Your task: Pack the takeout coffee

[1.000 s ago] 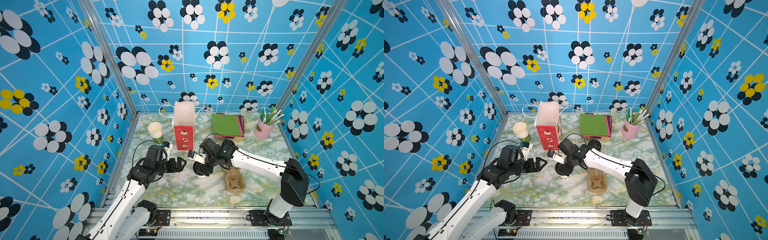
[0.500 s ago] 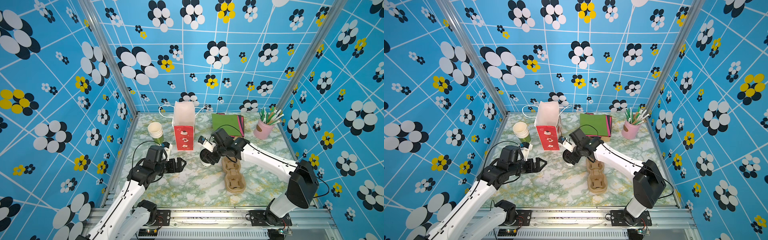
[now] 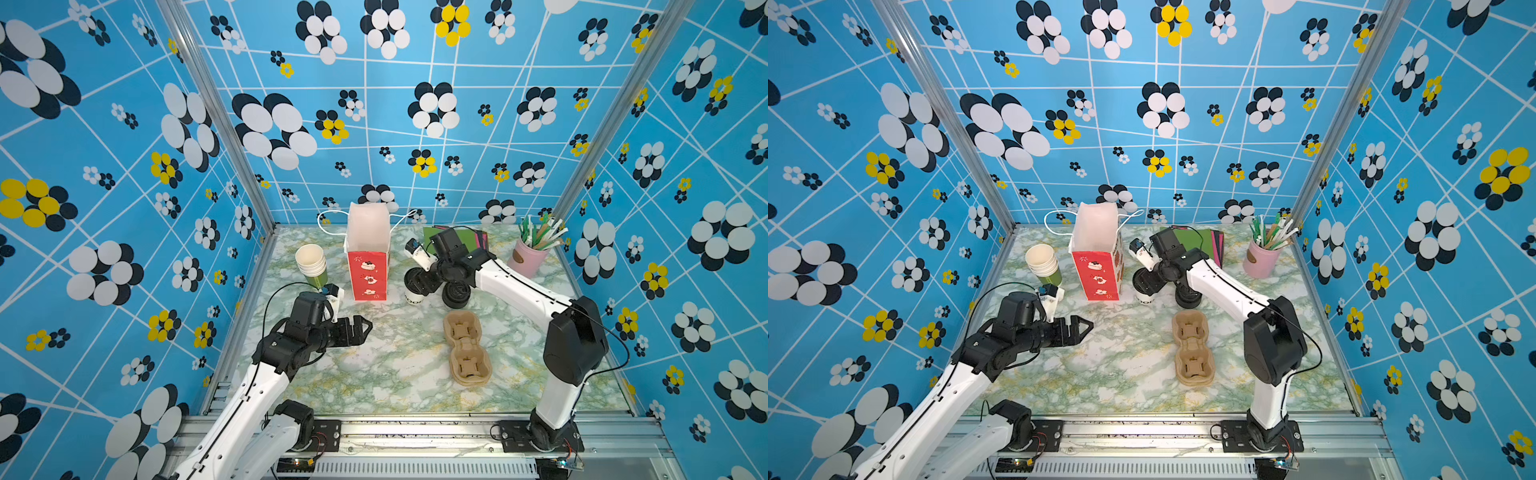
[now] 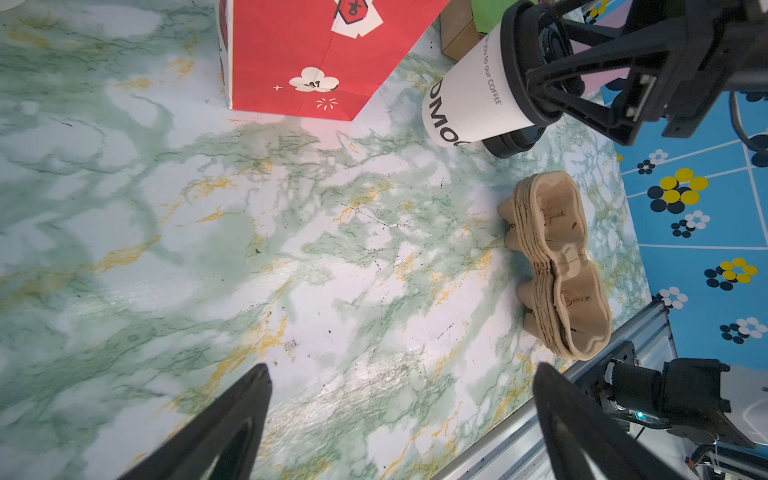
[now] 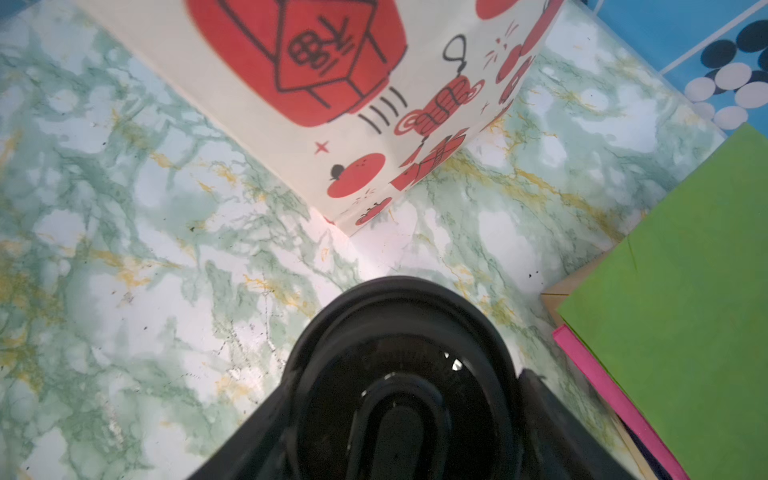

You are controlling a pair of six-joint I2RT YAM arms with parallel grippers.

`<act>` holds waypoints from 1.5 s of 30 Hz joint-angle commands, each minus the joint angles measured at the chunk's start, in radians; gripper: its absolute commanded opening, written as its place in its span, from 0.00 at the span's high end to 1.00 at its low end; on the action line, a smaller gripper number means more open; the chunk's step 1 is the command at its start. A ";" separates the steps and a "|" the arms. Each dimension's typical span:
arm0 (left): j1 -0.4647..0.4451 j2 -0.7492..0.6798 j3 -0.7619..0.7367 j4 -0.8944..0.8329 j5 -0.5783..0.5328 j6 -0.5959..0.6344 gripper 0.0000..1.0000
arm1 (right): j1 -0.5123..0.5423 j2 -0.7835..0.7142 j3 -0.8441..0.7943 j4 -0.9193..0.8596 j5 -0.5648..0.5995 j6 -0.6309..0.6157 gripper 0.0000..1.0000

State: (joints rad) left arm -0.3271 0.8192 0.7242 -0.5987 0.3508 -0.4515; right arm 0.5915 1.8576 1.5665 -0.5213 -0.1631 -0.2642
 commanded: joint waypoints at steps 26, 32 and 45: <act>0.010 -0.022 -0.026 -0.007 0.008 -0.007 0.01 | -0.043 0.252 0.299 -0.206 0.038 -0.035 0.30; 0.011 -0.023 -0.028 -0.005 0.009 -0.009 0.01 | -0.043 0.249 0.314 -0.215 0.033 -0.036 0.27; 0.010 -0.029 -0.040 -0.001 0.009 -0.012 0.01 | -0.043 0.239 0.330 -0.220 0.024 -0.034 0.19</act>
State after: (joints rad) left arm -0.3271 0.8074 0.7044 -0.5987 0.3511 -0.4561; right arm 0.5537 2.0922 1.8694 -0.7090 -0.1329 -0.2955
